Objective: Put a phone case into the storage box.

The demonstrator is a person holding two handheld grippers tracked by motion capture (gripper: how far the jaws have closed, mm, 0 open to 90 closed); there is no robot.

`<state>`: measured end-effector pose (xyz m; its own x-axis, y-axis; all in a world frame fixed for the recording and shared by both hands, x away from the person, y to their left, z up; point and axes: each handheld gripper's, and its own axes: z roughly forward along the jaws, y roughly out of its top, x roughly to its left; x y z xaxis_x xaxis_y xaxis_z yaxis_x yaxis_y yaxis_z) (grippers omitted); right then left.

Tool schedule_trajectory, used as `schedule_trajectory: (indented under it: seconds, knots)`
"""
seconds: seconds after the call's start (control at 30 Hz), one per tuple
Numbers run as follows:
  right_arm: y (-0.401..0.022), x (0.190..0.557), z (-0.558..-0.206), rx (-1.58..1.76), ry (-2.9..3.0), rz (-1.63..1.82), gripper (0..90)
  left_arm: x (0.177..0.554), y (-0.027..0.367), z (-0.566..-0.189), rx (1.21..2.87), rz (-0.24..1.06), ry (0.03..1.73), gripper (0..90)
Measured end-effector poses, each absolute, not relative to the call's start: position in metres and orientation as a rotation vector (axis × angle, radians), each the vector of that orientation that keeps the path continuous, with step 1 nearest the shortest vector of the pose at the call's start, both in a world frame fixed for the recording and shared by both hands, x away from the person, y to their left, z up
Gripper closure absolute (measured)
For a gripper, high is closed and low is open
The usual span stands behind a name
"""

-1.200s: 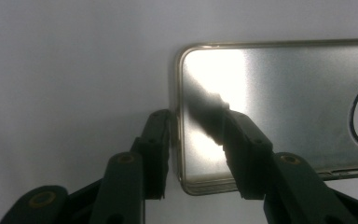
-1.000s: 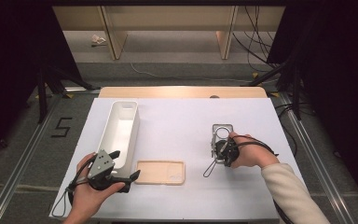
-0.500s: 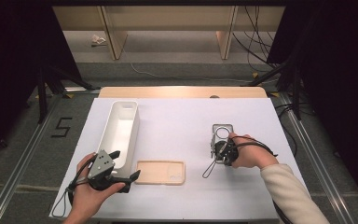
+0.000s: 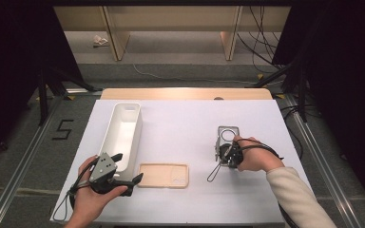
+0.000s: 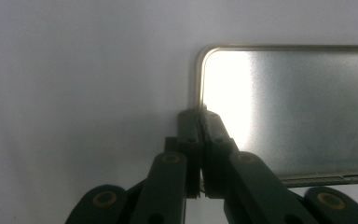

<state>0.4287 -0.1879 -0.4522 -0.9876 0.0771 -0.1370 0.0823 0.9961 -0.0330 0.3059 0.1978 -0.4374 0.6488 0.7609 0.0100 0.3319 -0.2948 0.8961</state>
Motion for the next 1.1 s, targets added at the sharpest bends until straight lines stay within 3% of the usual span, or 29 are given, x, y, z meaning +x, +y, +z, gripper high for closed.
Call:
schedule_trajectory:
  seconds: [0.6,1.1]
  knots:
    - [-0.196,0.428,-0.443,0.151,2.987,0.031,88.9,0.306,0.198,-0.437,1.887,0.553,0.862,4.0]
    - [-0.214,0.422,-0.428,0.238,2.930,0.325,89.1,0.305,0.198,-0.436,1.884,0.556,0.864,4.1]
